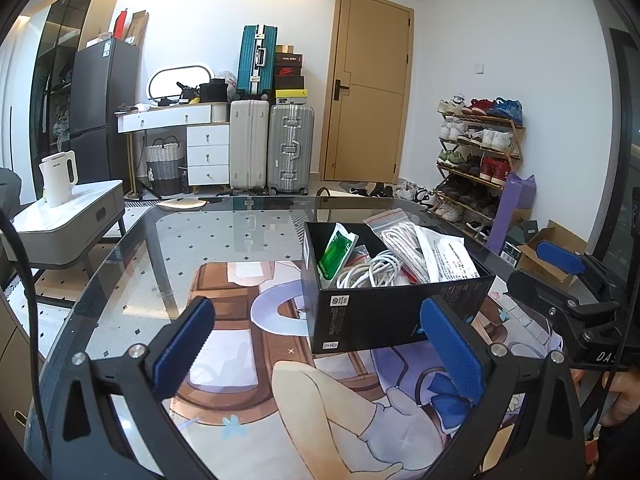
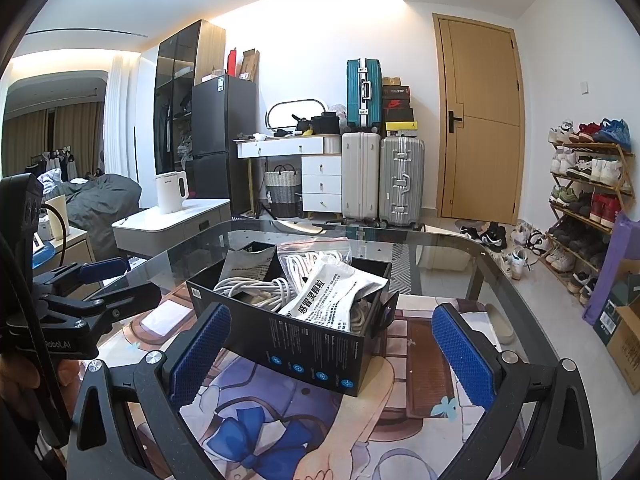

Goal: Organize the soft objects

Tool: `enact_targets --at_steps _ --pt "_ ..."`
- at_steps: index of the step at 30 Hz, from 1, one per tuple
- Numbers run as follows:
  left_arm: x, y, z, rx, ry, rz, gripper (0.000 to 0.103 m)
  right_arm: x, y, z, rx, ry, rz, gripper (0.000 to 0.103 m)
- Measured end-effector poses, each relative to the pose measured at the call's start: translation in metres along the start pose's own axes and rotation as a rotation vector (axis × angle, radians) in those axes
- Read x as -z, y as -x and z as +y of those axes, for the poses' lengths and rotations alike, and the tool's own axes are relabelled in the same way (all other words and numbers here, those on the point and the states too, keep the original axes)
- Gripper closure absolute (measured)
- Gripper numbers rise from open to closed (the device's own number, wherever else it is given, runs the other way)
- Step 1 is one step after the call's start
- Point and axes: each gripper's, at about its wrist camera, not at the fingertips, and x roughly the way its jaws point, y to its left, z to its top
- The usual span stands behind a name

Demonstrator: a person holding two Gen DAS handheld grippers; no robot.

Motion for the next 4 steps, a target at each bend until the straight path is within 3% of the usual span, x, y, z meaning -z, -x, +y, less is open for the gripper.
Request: enact_targets --at_steps 4 --pt "0.0007 0.0013 -0.0008 -0.002 -0.001 -0.008 0.000 0.0001 0.0001 0.0000 0.000 -0.002 -0.002 0.001"
